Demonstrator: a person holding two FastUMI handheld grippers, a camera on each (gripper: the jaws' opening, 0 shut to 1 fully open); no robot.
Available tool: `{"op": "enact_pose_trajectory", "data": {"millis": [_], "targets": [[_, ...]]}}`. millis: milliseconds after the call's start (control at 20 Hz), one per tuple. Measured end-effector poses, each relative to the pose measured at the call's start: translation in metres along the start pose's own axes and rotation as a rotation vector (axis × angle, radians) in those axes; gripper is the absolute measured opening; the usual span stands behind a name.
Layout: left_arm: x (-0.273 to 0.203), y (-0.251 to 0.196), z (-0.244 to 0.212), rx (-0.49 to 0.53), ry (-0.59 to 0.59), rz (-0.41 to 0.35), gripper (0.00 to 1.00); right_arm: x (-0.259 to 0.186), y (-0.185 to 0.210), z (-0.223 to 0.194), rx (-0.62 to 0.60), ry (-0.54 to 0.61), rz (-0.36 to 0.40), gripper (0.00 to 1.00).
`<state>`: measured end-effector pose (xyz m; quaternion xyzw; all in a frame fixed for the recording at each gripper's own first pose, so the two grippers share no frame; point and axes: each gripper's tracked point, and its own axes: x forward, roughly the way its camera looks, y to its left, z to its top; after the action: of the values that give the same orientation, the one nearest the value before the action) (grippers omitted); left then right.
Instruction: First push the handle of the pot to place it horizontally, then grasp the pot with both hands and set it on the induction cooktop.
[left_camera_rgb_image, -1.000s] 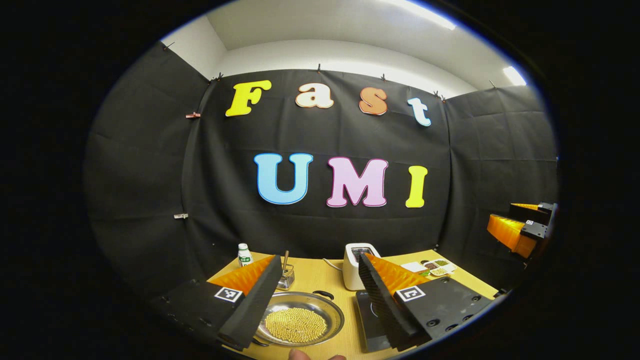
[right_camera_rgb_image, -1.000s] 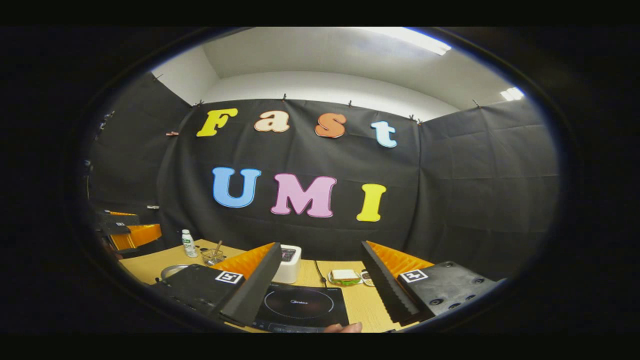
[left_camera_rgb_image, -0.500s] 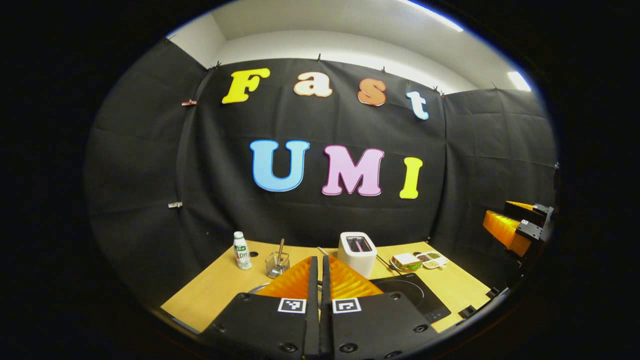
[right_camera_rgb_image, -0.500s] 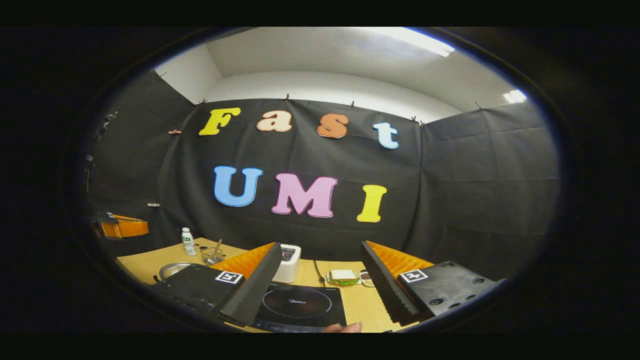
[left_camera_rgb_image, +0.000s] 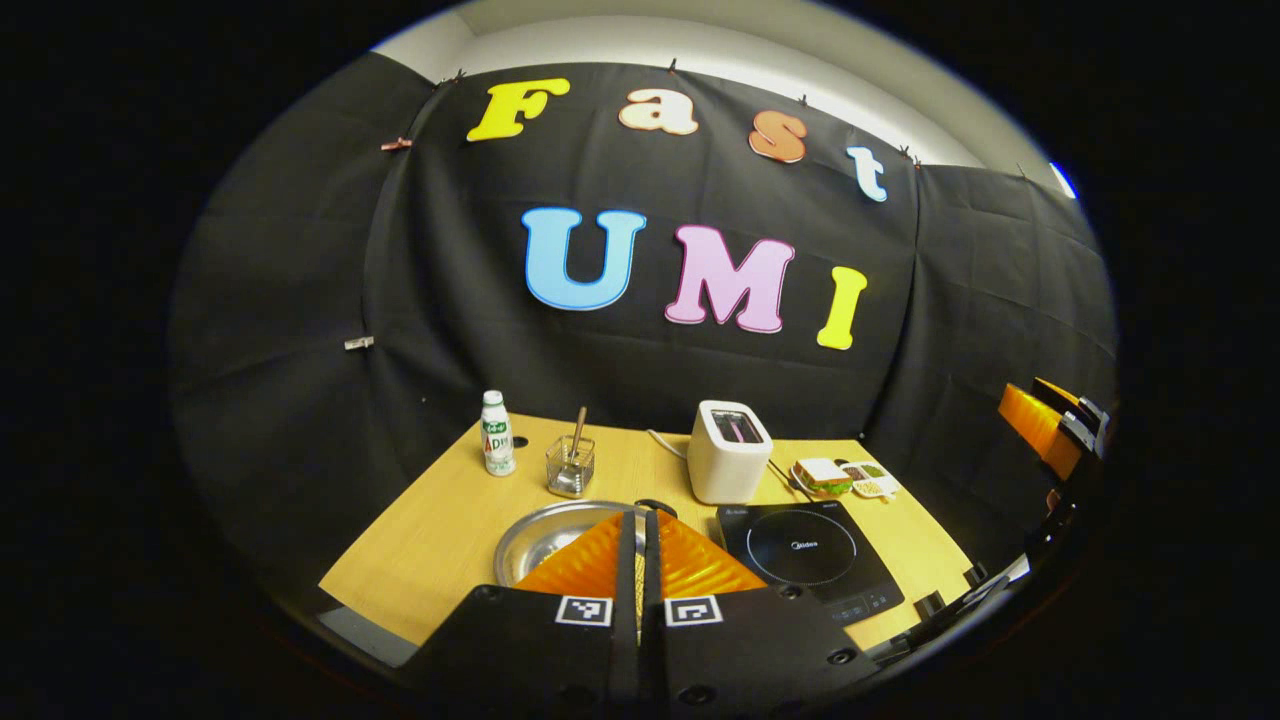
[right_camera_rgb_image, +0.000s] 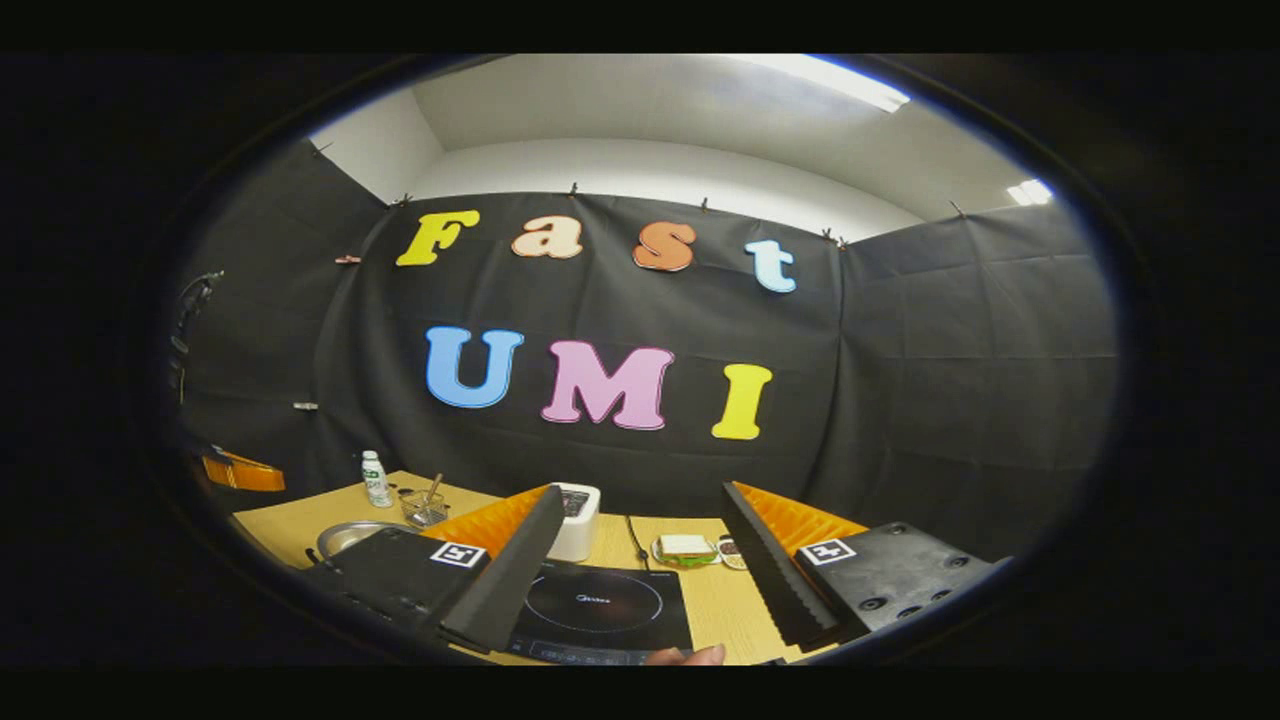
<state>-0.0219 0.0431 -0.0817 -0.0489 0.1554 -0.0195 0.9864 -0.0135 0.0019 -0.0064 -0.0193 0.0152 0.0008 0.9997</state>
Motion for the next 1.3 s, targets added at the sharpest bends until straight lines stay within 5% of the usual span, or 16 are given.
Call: {"op": "enact_pose_trajectory", "data": {"millis": [900,1300], "targets": [[0.029,0.007,-0.195,-0.060,0.641,-0.187,0.05,0.000,-0.007,-0.038,-0.016,0.084,-0.032,0.96],[0.064,0.049,-0.243,-0.012,0.779,-0.131,0.05,-0.005,-0.015,-0.043,-0.028,0.101,-0.053,0.98]]}}
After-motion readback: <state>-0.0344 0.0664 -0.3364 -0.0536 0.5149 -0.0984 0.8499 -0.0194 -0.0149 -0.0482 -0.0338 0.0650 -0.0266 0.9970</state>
